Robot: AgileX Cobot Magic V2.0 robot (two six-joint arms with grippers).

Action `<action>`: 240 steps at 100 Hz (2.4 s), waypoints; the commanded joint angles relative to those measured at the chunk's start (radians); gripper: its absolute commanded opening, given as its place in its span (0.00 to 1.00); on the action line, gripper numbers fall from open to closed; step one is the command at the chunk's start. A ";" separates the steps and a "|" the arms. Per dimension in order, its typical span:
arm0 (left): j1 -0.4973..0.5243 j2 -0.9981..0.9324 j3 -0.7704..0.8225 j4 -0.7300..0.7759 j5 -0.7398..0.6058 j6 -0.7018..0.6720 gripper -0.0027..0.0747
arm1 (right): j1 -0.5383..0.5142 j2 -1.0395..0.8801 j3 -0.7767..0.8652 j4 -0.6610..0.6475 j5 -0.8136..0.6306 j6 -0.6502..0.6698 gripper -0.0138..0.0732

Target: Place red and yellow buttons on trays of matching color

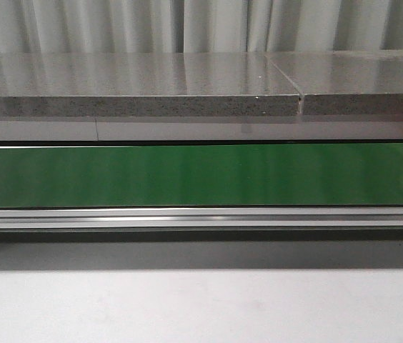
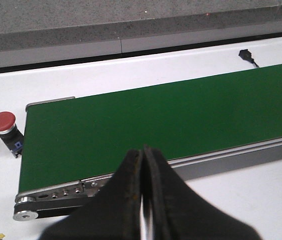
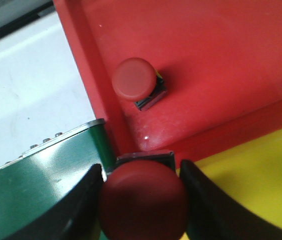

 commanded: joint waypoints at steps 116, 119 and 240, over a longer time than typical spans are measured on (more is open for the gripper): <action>-0.007 0.007 -0.028 -0.012 -0.067 -0.003 0.01 | 0.045 0.187 -0.031 0.065 -0.247 0.002 0.24; -0.007 0.007 -0.028 -0.012 -0.067 -0.003 0.01 | 0.045 0.188 -0.031 0.065 -0.247 0.002 0.24; -0.007 0.007 -0.028 -0.012 -0.067 -0.003 0.01 | 0.170 -0.175 -0.031 0.018 -0.169 -0.021 0.08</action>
